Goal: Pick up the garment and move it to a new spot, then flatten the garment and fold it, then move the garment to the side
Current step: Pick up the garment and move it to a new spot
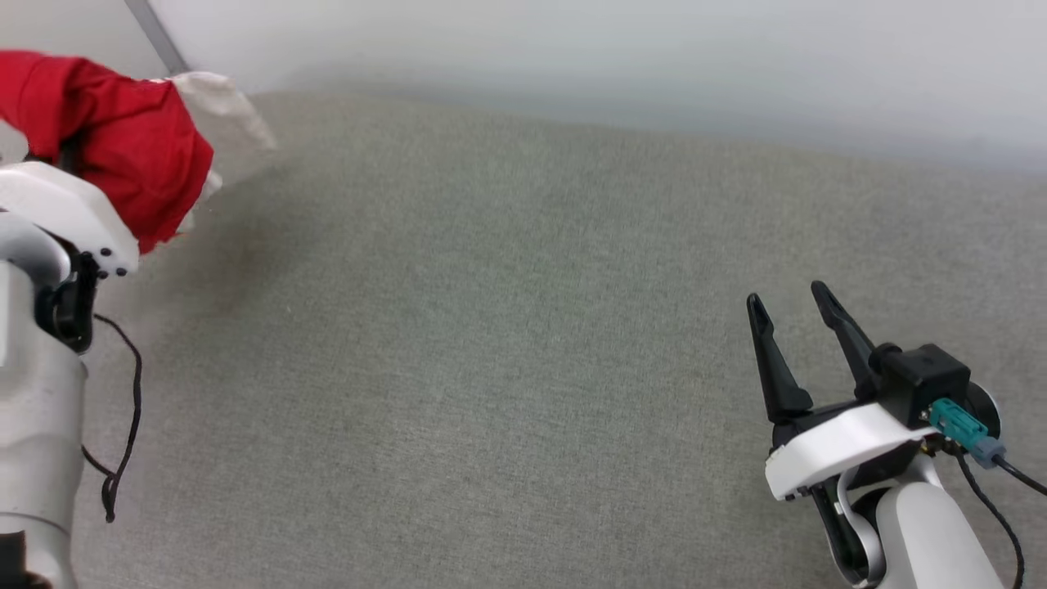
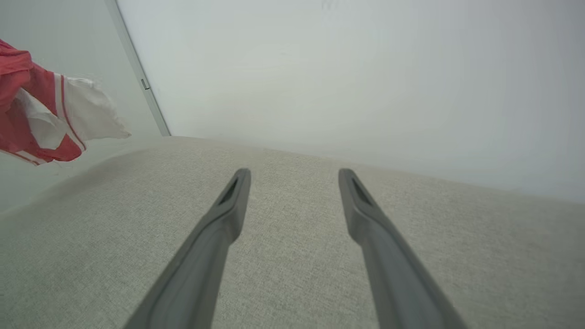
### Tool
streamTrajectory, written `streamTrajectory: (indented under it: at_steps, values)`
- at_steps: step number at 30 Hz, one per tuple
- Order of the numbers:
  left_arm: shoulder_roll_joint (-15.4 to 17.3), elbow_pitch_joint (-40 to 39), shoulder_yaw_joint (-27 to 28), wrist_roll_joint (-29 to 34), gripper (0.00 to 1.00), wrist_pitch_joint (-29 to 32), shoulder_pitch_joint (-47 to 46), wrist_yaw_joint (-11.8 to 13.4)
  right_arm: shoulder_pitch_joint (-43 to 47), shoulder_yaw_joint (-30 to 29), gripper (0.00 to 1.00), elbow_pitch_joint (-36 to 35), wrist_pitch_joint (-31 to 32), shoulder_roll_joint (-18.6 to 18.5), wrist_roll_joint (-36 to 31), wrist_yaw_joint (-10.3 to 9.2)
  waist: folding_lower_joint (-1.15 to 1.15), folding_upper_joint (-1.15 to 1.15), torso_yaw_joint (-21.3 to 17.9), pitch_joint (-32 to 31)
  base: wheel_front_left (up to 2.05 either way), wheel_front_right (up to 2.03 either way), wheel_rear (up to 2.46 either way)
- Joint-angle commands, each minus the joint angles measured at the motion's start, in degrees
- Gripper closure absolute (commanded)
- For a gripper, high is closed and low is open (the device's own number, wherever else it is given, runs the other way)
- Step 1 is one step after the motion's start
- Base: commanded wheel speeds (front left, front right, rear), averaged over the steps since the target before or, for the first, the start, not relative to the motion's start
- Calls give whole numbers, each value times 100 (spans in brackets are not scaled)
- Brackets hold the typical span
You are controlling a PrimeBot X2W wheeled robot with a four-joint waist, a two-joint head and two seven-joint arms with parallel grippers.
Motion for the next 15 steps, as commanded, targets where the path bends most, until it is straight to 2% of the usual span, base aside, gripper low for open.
streamTrajectory:
  at_steps: [1, 7, 15]
  values:
    - [-65, -50, -45, 64, 100, -163, -81, 21, 99, -30, 0, -9, 1, -3, -22, -2, 0, 0, -37, -310, 0, 0, 0]
    - [-382, -187, -276, 156, 100, -742, -90, -51, 367, -142, 0, -63, 55, -3, -6, -2, 0, 0, -315, -769, 0, 0, 0]
    - [-1102, -509, -740, 122, 100, -876, 350, -177, 644, -309, 0, -287, 227, -1, -52, -2, 0, 0, -1031, -983, 0, 0, 0]
